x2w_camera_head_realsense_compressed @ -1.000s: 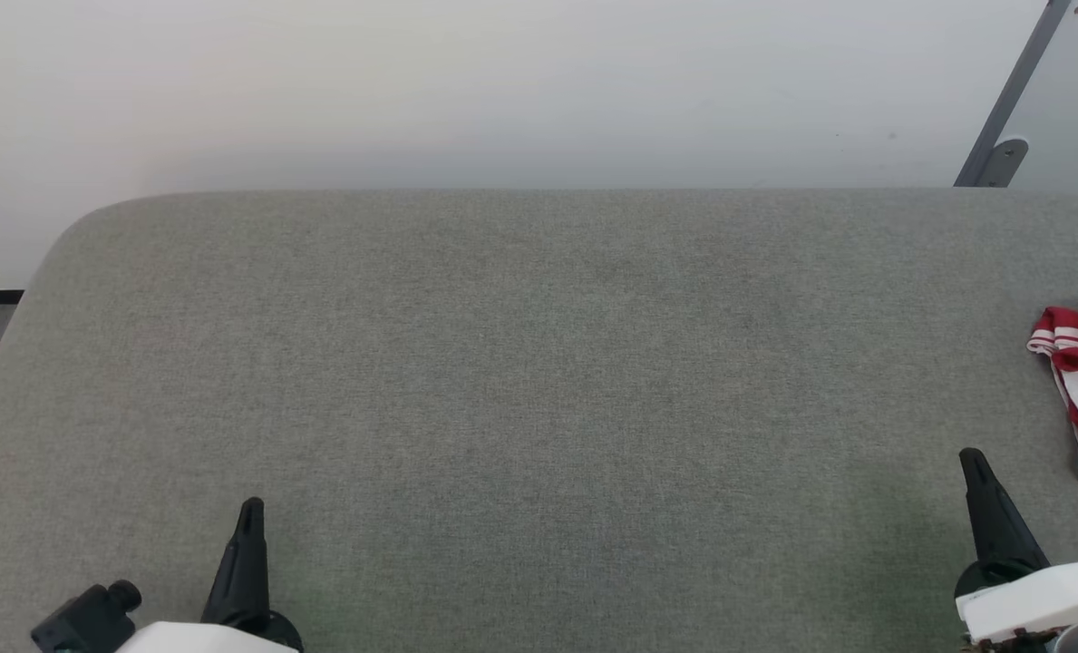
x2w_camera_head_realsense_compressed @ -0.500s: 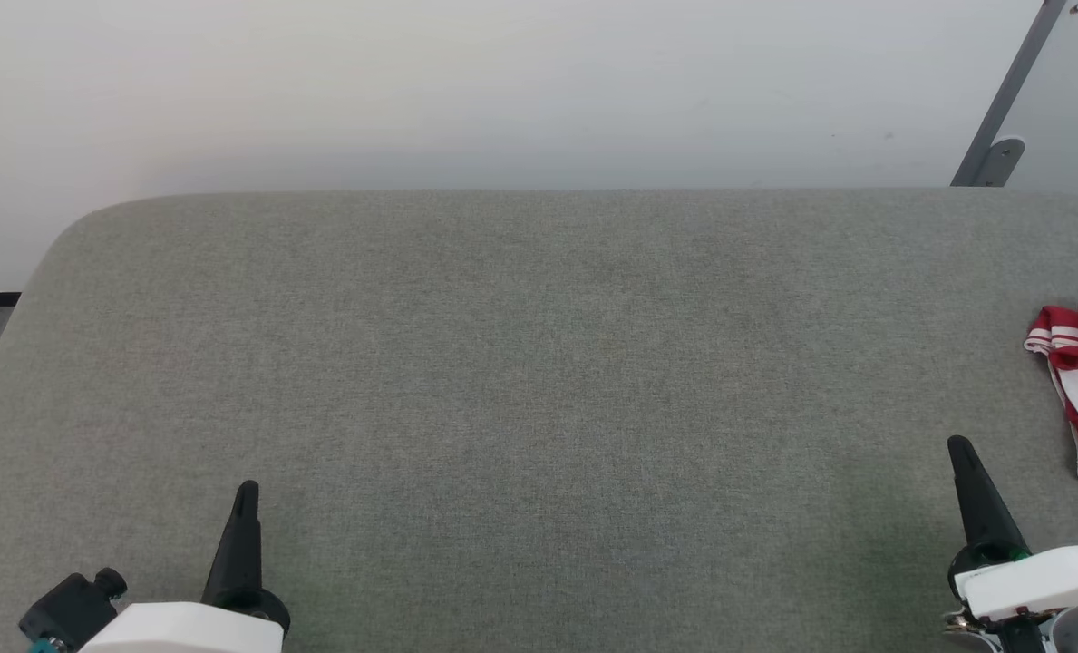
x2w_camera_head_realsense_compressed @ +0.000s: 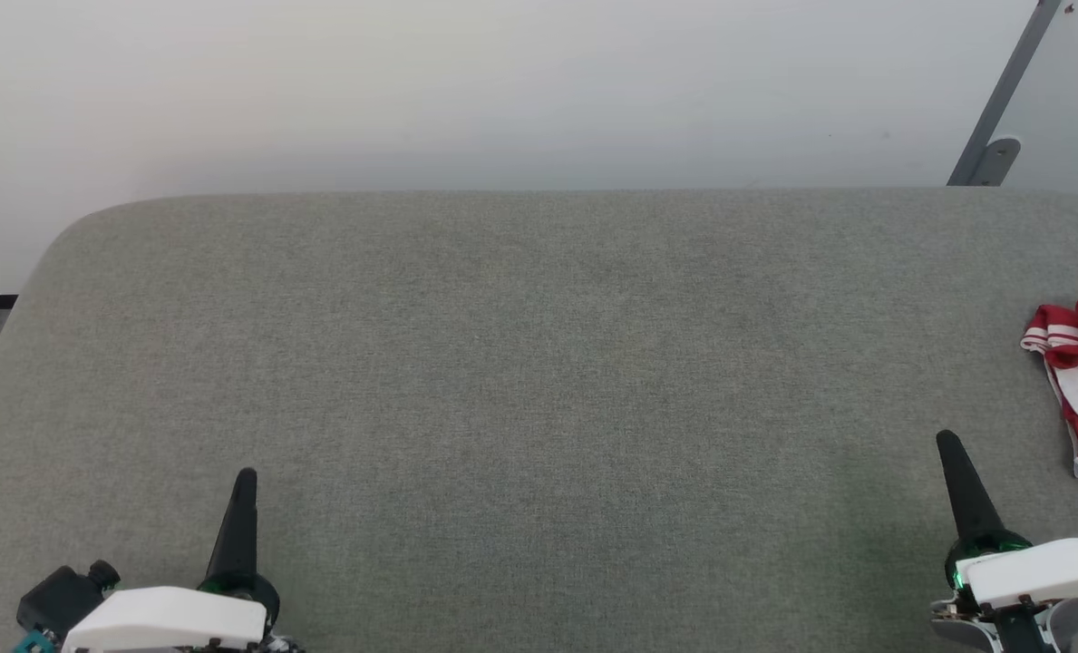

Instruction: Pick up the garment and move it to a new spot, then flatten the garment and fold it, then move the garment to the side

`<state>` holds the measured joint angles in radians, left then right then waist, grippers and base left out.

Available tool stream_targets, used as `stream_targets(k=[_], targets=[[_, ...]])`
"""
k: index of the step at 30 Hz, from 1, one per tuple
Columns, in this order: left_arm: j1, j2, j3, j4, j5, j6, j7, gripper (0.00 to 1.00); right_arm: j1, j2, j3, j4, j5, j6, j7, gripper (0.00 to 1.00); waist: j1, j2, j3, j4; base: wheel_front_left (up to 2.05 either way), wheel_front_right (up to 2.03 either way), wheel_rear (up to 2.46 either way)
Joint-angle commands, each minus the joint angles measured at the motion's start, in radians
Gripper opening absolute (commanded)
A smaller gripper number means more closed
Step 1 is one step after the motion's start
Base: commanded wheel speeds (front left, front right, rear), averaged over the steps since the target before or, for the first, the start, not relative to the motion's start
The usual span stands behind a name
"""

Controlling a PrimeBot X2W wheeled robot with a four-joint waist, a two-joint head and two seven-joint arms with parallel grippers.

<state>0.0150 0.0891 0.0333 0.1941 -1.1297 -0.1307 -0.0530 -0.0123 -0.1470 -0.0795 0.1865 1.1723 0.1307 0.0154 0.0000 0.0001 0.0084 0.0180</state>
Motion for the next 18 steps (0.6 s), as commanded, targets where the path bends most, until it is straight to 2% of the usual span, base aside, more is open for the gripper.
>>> stream_targets(k=[1,18], targets=[[-0.027,0.001,0.006,-0.004,-0.035,0.000,0.007,0.00,-0.027,0.003,-0.007,-0.006,0.029,0.000,0.008,0.00,0.0000,-0.0001,0.000,0.000,0.00,0.00,0.00],[-0.061,-0.004,0.019,0.012,-0.181,0.000,0.049,0.00,-0.049,0.033,-0.015,0.016,0.157,0.000,0.038,0.00,0.0000,-0.0001,-0.001,-0.005,0.00,0.00,0.00]])
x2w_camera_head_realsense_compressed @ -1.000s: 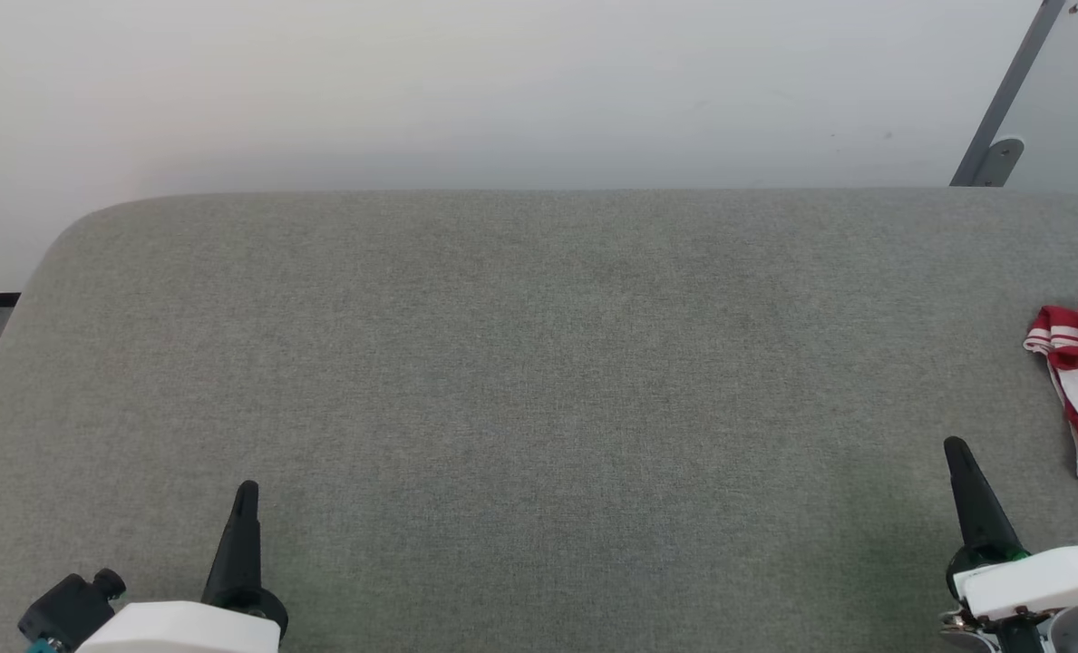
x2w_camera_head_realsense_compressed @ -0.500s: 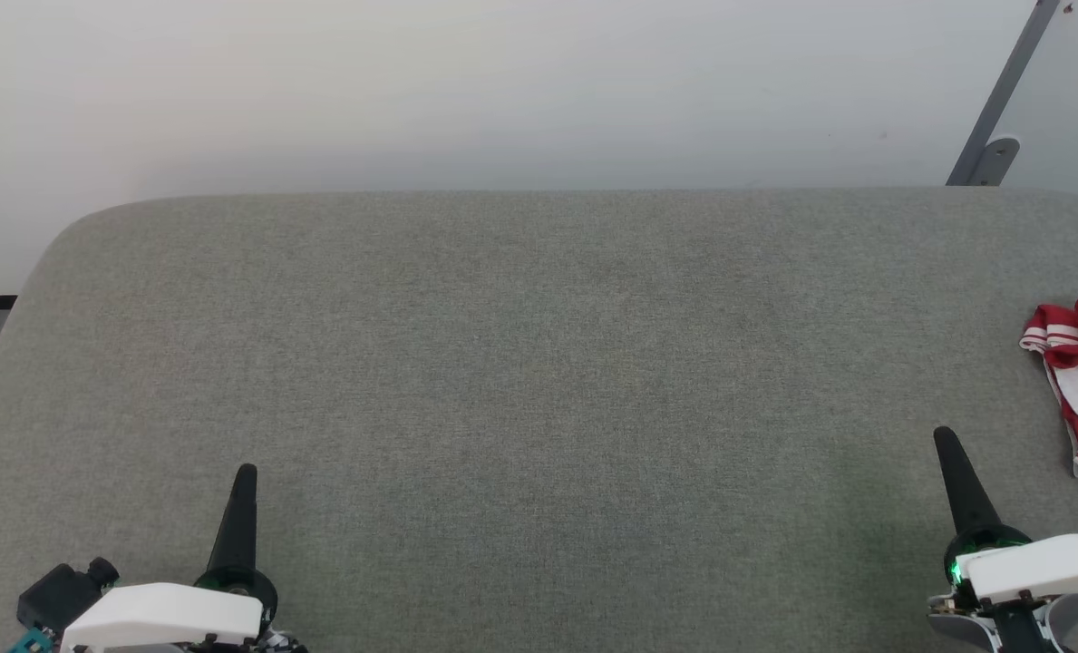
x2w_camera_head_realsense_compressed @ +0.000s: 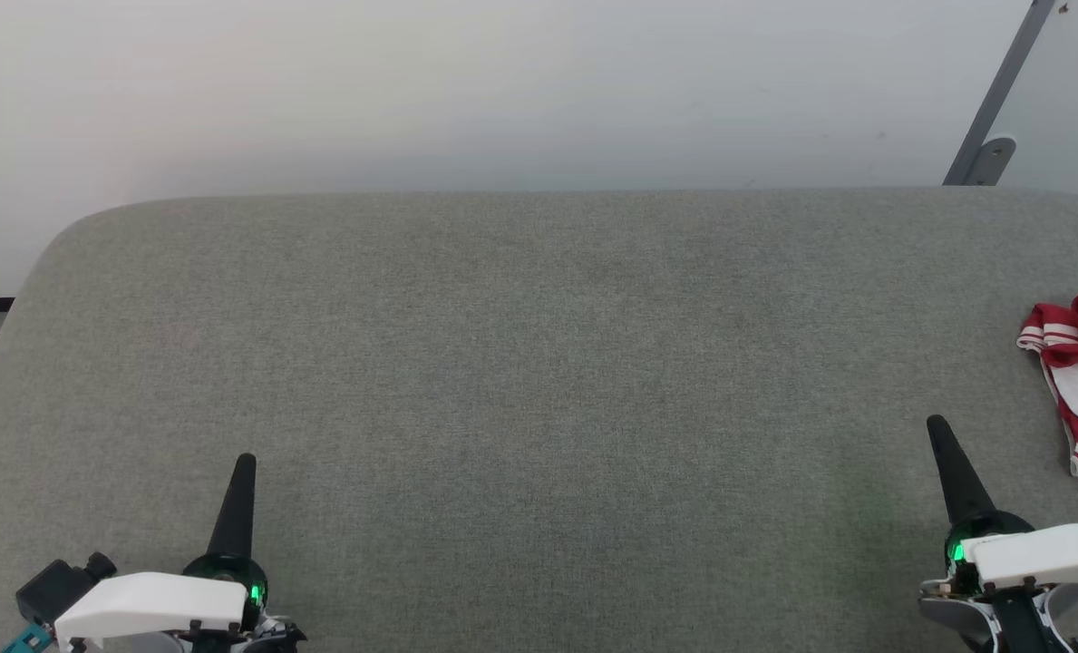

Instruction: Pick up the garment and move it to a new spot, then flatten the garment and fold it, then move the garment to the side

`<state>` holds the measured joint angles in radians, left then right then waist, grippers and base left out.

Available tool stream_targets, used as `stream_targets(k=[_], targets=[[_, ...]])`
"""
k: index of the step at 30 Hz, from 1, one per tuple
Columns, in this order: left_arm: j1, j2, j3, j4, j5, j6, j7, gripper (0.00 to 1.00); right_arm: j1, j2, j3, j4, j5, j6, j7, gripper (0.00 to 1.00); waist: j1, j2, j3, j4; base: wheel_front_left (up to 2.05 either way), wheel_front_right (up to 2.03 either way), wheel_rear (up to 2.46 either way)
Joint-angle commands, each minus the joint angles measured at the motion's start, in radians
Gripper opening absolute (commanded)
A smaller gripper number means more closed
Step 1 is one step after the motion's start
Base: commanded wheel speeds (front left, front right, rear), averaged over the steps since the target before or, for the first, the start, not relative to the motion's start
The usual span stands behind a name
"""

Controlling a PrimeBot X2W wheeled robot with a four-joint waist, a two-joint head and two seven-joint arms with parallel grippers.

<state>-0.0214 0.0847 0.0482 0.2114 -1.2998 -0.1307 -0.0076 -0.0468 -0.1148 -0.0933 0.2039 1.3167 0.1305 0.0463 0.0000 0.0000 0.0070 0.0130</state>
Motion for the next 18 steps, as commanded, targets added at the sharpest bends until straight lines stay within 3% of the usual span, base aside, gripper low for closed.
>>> stream_targets(k=[1,18], targets=[[-0.026,0.000,0.005,-0.004,-0.020,0.000,0.007,0.00,-0.016,0.003,-0.002,-0.001,0.020,0.000,0.008,0.00,0.0000,0.0000,0.000,0.000,0.00,0.00,0.00],[-0.053,-0.004,0.019,0.013,-0.155,0.000,0.046,0.00,-0.037,0.030,-0.011,0.016,0.137,0.000,0.034,0.00,0.0000,0.0000,-0.001,-0.005,0.00,0.00,0.00]])
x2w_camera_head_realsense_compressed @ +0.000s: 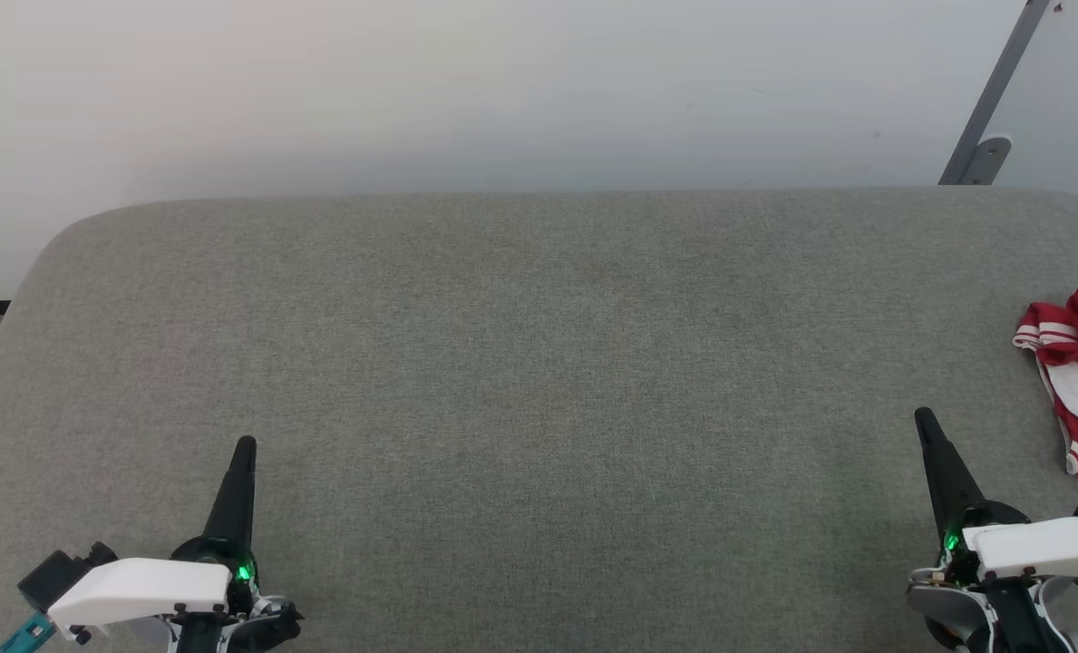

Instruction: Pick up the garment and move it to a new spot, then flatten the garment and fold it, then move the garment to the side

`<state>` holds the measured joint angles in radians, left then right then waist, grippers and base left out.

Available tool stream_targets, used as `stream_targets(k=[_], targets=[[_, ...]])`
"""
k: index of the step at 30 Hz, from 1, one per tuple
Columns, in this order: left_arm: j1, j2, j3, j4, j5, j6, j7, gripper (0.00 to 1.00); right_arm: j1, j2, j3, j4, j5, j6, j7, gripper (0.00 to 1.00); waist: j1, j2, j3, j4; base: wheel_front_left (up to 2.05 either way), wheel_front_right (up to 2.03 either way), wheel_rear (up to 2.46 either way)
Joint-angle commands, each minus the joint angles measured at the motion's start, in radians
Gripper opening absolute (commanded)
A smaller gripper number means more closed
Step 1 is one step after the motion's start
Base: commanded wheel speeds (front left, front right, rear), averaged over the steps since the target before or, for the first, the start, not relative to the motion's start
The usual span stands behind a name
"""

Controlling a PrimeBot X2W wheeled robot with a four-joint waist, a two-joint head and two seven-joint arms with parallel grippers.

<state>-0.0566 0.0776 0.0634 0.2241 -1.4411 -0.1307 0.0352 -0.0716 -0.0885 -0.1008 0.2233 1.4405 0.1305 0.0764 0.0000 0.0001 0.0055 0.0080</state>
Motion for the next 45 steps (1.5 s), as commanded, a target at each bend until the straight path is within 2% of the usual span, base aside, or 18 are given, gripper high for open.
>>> stream_targets(k=[1,29,45], targets=[[-0.020,0.002,0.005,0.000,-0.021,0.000,0.005,0.00,-0.014,0.005,-0.004,-0.002,0.020,0.000,0.005,0.00,0.0000,-0.0001,0.000,0.000,0.00,0.00,0.00],[-0.057,-0.007,0.025,0.021,-0.198,0.000,0.061,0.00,-0.043,0.041,-0.015,0.024,0.176,0.000,0.042,0.00,0.0000,-0.0001,-0.002,-0.008,0.00,0.00,0.00],[-0.058,-0.011,0.031,0.021,-0.190,0.000,0.064,0.00,-0.040,0.041,-0.015,0.023,0.173,0.000,0.040,0.00,0.0000,-0.0001,-0.002,-0.008,0.00,0.00,0.00]])
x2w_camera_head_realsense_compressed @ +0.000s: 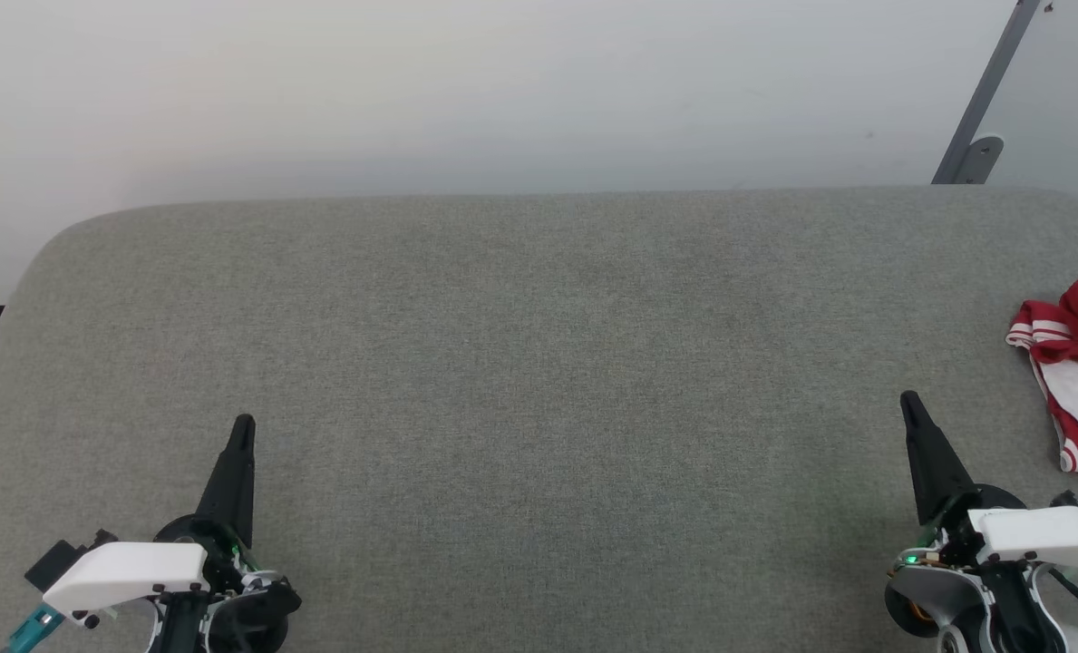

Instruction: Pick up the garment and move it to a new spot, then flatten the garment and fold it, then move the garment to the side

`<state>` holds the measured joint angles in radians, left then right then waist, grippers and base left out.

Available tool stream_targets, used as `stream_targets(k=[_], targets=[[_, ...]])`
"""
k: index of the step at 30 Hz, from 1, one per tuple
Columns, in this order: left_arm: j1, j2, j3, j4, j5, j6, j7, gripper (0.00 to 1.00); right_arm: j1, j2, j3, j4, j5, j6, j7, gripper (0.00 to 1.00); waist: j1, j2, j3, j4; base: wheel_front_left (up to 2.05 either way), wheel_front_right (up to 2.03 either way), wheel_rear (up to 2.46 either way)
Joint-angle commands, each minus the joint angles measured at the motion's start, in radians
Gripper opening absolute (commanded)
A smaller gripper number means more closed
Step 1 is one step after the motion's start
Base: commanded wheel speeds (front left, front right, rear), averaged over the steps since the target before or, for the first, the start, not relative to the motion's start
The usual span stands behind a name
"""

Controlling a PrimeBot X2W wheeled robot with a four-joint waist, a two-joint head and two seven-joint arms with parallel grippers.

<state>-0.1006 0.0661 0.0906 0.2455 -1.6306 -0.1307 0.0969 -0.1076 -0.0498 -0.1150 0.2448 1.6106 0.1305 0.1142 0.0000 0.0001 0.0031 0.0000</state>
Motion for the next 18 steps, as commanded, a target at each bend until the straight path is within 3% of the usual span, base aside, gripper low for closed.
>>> stream_targets(k=[1,18], targets=[[-0.014,0.000,0.004,0.000,0.000,0.000,0.003,0.00,-0.004,0.002,0.000,0.002,0.003,0.000,0.003,0.00,0.0000,-0.0001,0.000,0.000,0.00,0.00,0.00],[-0.014,-0.004,0.008,0.000,0.005,0.000,0.006,0.00,-0.004,0.002,-0.001,0.002,0.003,0.000,0.003,0.00,0.0000,-0.0001,0.000,0.000,0.00,0.00,0.00]])
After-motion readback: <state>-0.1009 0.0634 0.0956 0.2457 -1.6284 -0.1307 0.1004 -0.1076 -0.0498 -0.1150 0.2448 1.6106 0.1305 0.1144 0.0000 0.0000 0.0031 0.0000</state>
